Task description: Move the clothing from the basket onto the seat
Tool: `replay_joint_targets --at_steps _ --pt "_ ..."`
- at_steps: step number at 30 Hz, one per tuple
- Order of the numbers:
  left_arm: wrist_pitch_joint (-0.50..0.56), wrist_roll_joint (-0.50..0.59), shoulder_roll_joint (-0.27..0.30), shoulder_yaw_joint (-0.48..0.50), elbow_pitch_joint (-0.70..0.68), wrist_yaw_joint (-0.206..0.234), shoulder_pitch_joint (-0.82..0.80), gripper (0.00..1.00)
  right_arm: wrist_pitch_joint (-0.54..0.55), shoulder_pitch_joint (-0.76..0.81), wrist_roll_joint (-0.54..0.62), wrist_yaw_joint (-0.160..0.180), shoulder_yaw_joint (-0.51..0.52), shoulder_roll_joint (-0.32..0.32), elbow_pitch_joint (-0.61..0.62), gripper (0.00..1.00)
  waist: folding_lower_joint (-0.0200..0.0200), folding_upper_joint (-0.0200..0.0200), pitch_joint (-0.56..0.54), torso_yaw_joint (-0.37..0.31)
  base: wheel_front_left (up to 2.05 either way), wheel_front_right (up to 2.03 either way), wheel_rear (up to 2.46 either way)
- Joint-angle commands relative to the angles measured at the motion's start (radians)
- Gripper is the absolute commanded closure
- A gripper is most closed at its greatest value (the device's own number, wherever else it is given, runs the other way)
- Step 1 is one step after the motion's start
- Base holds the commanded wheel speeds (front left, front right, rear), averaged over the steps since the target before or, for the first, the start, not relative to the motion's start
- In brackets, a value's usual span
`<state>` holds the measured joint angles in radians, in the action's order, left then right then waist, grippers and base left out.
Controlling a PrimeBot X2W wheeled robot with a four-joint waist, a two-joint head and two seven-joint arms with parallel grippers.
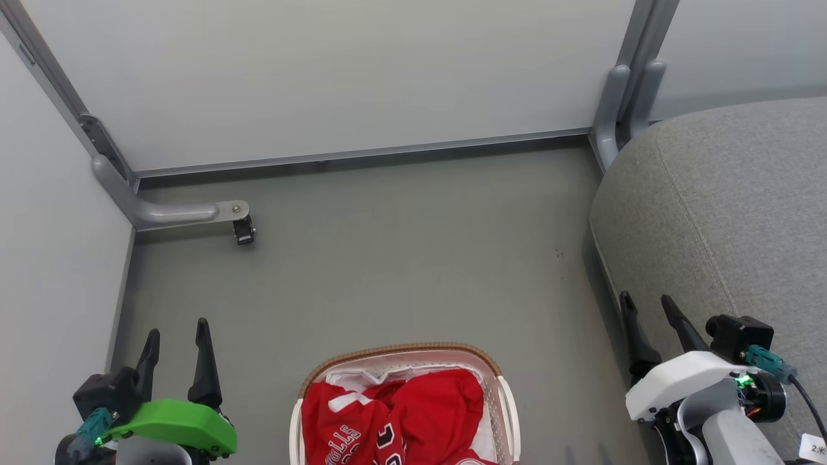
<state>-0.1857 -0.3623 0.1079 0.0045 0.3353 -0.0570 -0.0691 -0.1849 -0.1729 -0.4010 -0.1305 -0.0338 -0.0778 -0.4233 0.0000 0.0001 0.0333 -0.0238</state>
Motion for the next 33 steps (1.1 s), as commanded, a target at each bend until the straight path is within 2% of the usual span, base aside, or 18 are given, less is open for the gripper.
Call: replay_joint_targets --at_steps 1,28,33 --pt "-0.009 0.032 0.000 0.003 -0.006 -0.004 0.009 0.00 -0.010 0.005 0.025 0.000 0.005 -0.003 0.001 0.00 0.0000 -0.0001 -0.001 -0.001 0.00 0.00 0.00" --pt "-0.064 0.273 -0.011 0.000 0.006 -0.020 0.005 0.00 -0.064 -0.021 0.248 0.000 -0.021 -0.007 -0.051 0.00 0.0000 -0.0001 0.024 -0.007 0.00 0.00 0.00" --pt "-0.073 0.296 -0.017 -0.013 0.017 -0.038 -0.001 0.00 -0.072 -0.031 0.283 0.000 -0.025 -0.007 -0.054 0.00 0.0000 -0.0001 0.041 -0.009 0.00 0.00 0.00"
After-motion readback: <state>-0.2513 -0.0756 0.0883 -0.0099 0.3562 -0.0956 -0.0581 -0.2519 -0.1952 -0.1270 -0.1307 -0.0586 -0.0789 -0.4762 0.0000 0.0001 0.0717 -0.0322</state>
